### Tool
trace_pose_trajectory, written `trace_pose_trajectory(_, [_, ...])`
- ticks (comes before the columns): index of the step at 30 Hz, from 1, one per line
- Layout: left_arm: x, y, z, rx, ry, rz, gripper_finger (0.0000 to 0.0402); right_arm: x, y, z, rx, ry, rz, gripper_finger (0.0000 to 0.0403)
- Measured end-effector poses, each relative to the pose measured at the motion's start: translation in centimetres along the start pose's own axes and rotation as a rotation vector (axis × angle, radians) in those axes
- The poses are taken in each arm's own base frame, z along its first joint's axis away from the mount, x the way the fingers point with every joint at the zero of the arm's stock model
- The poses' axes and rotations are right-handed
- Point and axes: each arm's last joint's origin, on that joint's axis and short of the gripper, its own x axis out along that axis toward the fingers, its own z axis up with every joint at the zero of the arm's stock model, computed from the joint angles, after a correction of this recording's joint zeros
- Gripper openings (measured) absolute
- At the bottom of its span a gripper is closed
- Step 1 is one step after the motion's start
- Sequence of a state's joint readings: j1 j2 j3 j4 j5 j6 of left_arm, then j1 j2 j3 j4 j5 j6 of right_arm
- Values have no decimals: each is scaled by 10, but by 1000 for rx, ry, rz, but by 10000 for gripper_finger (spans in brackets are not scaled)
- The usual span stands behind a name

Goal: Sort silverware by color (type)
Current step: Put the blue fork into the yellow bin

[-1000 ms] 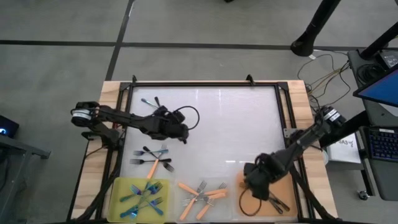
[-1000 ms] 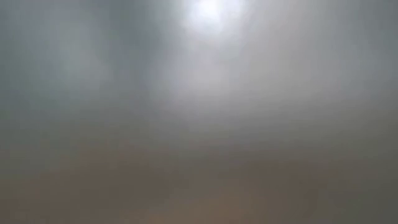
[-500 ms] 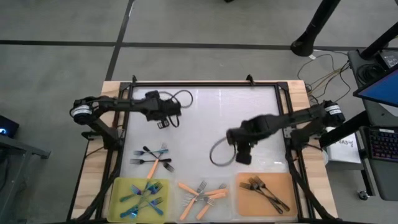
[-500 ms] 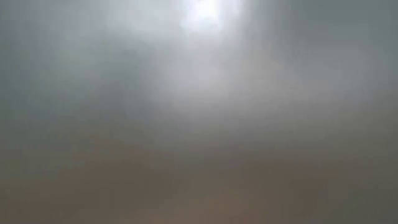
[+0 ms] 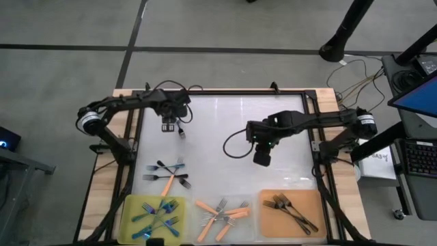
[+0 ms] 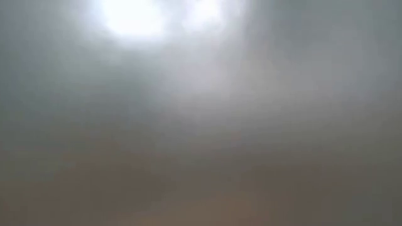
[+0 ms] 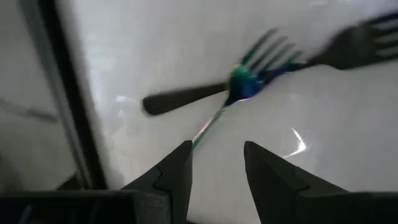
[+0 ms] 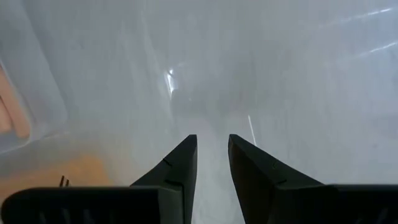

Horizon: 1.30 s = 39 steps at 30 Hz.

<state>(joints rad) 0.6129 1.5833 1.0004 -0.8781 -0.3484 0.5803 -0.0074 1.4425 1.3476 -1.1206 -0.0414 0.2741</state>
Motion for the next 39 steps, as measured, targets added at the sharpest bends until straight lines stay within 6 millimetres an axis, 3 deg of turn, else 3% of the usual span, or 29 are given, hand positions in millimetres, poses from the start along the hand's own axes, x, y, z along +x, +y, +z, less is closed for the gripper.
trace_pose_trajectory(5, [4, 7, -4, 158, -24, -32, 126, 0, 0, 0, -8, -3, 0, 82])
trace_pose_trajectory(14, [7, 17, -5, 296, -56, 4, 126, 0, 0, 1, -77, -7, -16, 82])
trace_pose_trajectory(27, [14, 9, -7, 322, -133, -105, 126, 0, -1, 3, -144, -38, -42, 82])
trace_pose_trajectory(34, [32, 6, -1, 337, -86, -150, 126, 0, 0, 6, -171, -70, -41, 82])
trace_pose_trajectory(39, [45, 7, 2, 356, 37, -100, 126, 0, 0, 6, -171, -71, -42, 82])
